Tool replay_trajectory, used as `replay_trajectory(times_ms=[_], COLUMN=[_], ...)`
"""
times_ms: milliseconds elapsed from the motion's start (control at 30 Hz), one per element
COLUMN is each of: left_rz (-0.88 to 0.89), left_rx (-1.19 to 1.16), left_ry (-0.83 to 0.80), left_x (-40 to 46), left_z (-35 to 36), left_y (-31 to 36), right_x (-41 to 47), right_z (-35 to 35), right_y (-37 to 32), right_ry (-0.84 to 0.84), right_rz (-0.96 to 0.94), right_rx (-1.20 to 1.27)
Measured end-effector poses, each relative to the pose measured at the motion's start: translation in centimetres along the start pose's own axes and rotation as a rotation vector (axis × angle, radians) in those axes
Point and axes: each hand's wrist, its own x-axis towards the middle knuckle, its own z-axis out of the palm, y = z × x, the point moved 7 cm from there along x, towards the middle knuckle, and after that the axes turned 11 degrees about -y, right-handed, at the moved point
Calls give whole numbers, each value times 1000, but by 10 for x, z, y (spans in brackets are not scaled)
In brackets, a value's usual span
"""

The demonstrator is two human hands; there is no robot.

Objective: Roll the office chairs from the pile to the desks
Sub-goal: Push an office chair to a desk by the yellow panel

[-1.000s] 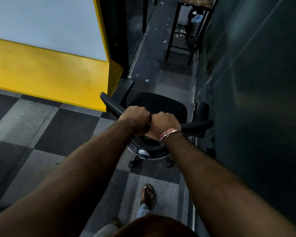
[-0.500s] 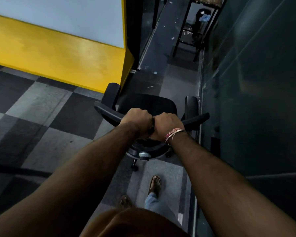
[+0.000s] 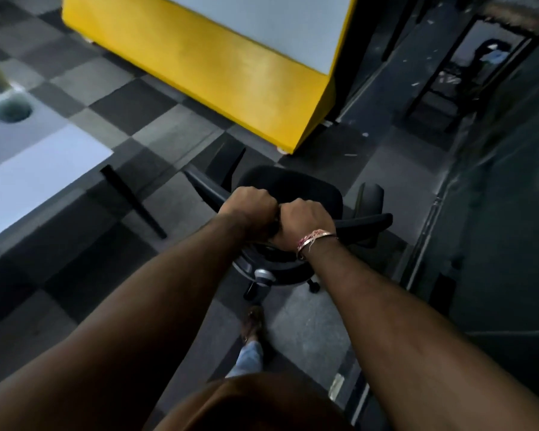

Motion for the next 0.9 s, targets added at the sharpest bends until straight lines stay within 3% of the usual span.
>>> replay_trajectory(times_ms=[400, 900], left_rz=[-204, -344], left_rx=[-107, -179], left_ry=[-40, -20], left_x=[-202, -405], left_z=[109, 228], left_y=[-18, -40], right_x=[-109, -217], right_z=[34, 79], right_y=[-182, -371], right_ry=[16, 108], right_rz=[-280, -447], right_rx=[-99, -211])
